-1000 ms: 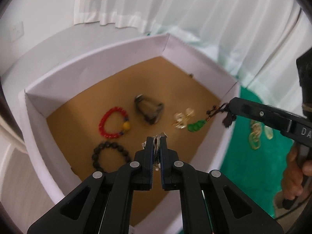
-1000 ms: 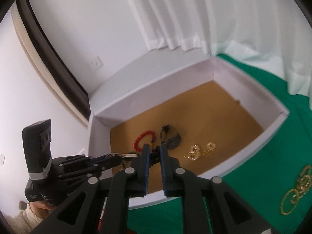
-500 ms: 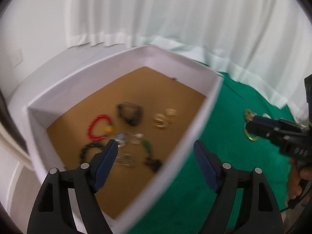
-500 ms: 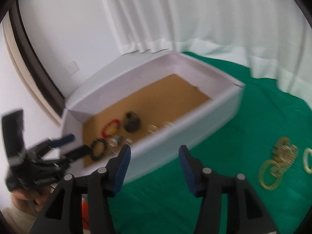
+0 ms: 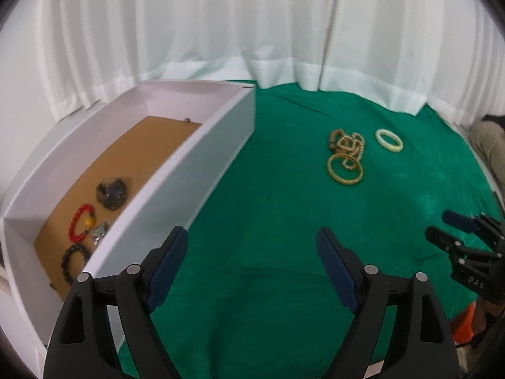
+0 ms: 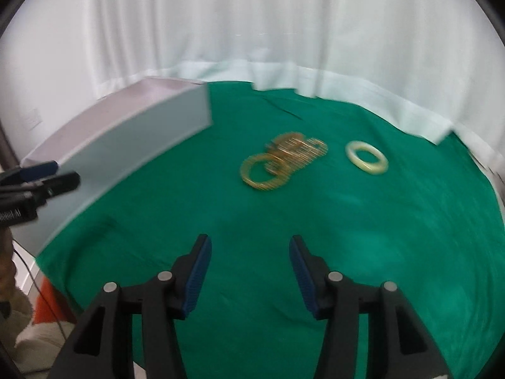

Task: Organize jewelry
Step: 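Withdraw both tools from the box back over the table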

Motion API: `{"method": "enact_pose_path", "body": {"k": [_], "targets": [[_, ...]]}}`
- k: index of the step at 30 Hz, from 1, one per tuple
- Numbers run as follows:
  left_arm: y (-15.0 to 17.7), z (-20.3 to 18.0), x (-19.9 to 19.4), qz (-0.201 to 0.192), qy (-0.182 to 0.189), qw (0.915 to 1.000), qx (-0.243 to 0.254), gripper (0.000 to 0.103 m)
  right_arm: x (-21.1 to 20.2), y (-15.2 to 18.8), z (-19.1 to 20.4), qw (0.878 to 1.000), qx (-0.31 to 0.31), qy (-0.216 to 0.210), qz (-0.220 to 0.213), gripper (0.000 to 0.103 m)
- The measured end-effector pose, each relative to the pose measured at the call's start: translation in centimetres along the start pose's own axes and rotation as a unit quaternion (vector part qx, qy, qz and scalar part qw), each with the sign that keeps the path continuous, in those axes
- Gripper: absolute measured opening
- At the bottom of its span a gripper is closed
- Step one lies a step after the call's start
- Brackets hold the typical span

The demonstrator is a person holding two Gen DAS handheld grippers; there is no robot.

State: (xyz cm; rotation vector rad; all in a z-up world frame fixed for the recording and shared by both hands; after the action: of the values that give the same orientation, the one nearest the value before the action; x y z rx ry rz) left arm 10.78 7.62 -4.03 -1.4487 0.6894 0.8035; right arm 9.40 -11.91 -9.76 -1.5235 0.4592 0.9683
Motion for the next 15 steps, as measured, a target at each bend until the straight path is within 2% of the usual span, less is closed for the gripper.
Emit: {"method": "enact_pose_path", "body": {"k": [7,15], "targets": [[0.1,-2.0,0.2,-0.002,-0.010,0.9996,0.025,0.085,0.1,3.1,-4.1,0.999,0.048,0.020,0.015,0.053],[0.9,-2.5,0.9,0.005,-0.014,0.9994,0.033,0.088,0.0,4.3,-4.5,0.998,0.061,0.023,0.016,0.053]]}}
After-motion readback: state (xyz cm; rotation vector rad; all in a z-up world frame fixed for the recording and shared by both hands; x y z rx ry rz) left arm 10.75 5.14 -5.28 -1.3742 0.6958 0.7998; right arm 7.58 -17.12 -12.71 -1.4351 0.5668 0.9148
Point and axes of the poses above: each gripper's, at about its wrist camera, not at the fingertips, and x roughly the way its jaws point, z to its left, y to its underside, the point moved 4 cm from there along x, roughly the way its jaws point, and after that the axes turned 5 degrees about z, right-handed, at the moved point
